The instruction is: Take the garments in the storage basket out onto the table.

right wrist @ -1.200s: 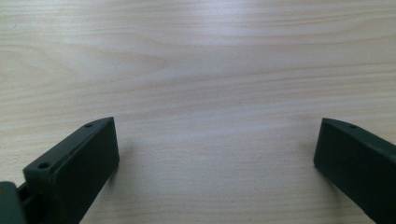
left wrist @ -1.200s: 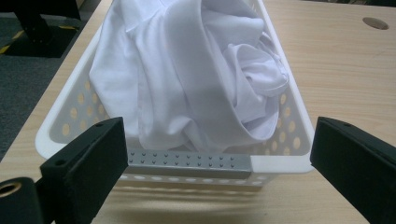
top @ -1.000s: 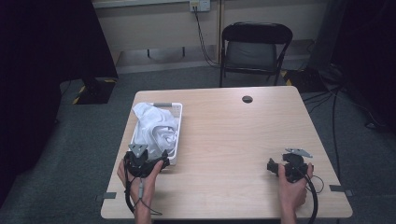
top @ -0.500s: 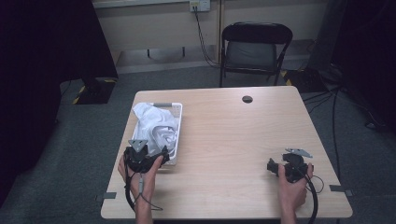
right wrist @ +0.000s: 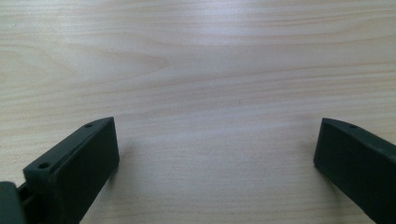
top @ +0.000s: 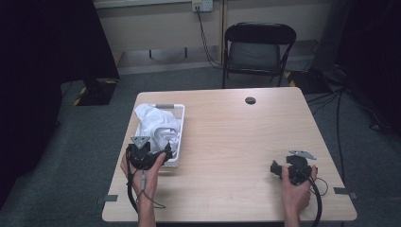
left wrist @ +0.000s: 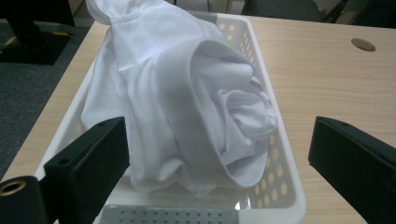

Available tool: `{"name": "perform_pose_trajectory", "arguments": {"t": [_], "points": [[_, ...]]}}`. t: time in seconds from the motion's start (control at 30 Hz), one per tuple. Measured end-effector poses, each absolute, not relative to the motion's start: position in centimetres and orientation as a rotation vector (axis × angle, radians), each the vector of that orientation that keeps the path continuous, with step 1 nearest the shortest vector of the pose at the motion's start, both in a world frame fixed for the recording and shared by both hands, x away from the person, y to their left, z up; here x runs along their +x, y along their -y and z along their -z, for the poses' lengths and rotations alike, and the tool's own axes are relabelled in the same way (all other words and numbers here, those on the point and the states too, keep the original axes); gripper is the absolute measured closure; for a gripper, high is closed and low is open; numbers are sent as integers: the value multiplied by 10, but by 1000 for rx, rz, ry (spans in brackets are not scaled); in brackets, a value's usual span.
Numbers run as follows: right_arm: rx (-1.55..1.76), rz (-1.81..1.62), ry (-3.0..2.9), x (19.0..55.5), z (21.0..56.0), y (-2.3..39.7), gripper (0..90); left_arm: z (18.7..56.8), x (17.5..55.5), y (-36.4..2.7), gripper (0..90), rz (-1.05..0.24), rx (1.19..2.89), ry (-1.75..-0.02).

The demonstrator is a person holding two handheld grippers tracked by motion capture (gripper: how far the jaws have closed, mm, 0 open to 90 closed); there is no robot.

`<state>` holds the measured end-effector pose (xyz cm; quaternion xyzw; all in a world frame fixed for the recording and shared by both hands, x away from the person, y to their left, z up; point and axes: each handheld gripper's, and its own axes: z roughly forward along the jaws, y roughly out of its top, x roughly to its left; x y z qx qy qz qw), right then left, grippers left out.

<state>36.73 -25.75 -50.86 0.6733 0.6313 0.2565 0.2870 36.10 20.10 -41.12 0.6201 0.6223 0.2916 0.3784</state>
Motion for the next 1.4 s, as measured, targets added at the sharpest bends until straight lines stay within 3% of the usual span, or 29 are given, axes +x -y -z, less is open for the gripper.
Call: {"name": "perform_pose_trajectory", "arguments": {"t": [0.67, 0.97, 1.4], "points": [[1799, -685, -1686, 367, 509, 257, 0, 402, 385, -209, 31, -728, 1636, -1550], [1799, -686, -1686, 367, 509, 257, 0, 403, 399, -216, 43, -687, 1567, -1580], [1799, -685, -1687, 367, 509, 257, 0, 403, 420, -210, 38, -688, 1640, -1602]]}}
